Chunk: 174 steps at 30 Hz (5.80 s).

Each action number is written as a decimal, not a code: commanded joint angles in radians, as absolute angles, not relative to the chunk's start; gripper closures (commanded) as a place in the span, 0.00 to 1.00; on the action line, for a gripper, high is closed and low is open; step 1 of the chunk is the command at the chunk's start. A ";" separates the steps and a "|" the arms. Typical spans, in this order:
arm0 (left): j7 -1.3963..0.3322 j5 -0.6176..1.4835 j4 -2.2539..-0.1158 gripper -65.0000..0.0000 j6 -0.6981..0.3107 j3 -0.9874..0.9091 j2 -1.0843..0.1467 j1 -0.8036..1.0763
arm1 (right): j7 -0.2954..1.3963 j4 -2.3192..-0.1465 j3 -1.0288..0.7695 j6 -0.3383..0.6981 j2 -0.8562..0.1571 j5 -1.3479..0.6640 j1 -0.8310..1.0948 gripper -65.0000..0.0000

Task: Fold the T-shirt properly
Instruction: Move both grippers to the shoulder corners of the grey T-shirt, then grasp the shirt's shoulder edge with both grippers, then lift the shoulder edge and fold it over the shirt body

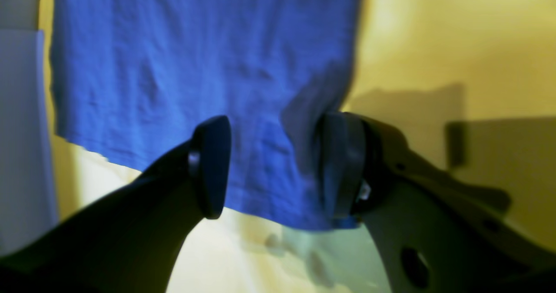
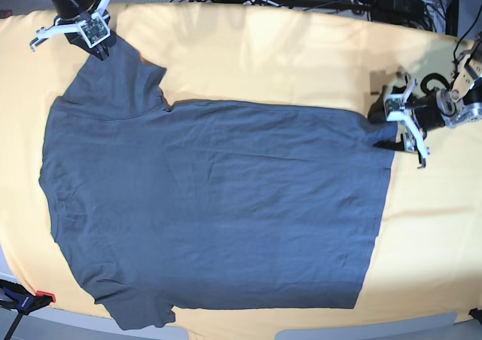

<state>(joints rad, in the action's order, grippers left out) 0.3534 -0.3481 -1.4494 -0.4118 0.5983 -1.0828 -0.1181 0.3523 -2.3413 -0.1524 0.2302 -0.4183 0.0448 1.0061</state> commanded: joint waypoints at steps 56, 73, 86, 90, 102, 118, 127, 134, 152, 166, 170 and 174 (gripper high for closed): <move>0.210 -0.245 -1.582 1.00 -0.456 0.649 -1.197 -0.205 | 0.390 -2.277 -0.250 0.343 -0.493 0.030 0.910 1.00; 0.268 -0.100 -1.798 1.00 -0.698 0.649 -1.417 -0.170 | 0.471 -2.356 -0.310 0.355 -0.499 0.028 1.255 1.00; 0.272 -0.092 -1.917 1.00 -0.698 0.649 -1.494 -0.086 | 0.408 -2.356 -0.310 0.272 -0.501 0.172 1.291 1.00; 0.256 -0.106 -1.948 1.00 -0.698 0.649 -1.492 -0.092 | 0.402 -2.356 -0.310 0.292 -0.564 0.118 1.203 1.00; 0.086 -0.122 -1.942 1.00 -0.696 0.648 -1.348 -0.206 | 0.287 -2.245 -0.310 0.323 -0.726 -0.033 0.864 1.00; -0.009 -0.160 -1.724 1.00 -0.419 0.648 -1.123 -0.264 | 0.262 -1.818 -0.219 0.535 -0.733 -0.285 0.419 1.00; -0.001 -0.163 -1.679 1.00 -0.403 0.649 -1.097 -0.352 | 0.273 -1.751 -0.022 0.439 -0.733 -0.159 0.254 1.00; -0.001 -0.147 -1.662 1.00 -0.408 0.649 -1.097 -0.368 | 0.280 -1.749 -0.012 0.414 -0.733 -0.153 0.209 1.00; -0.001 -0.115 -1.662 0.95 -0.410 0.649 -1.097 -0.369 | 0.280 -1.743 -0.004 0.405 -0.804 -0.186 0.166 1.00; -0.001 -0.114 -1.662 0.95 -0.410 0.649 -1.097 -0.369 | 0.229 -1.563 0.031 0.433 -0.793 -0.253 0.021 1.00; -0.001 -0.115 -1.662 0.94 -0.410 0.649 -1.097 -0.369 | 0.255 -1.563 0.096 0.428 -0.793 -0.258 -0.031 0.98; -0.001 -0.126 -1.662 0.64 -0.405 0.649 -1.098 -0.382 | 0.277 -1.563 0.124 0.372 -0.793 -0.254 -0.067 0.45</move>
<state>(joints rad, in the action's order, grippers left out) -0.0170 -0.1307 -1.6539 -0.4244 0.6613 -1.0756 -0.3553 0.3038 -1.5513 0.1398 0.3965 -0.7670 -0.2535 -0.0368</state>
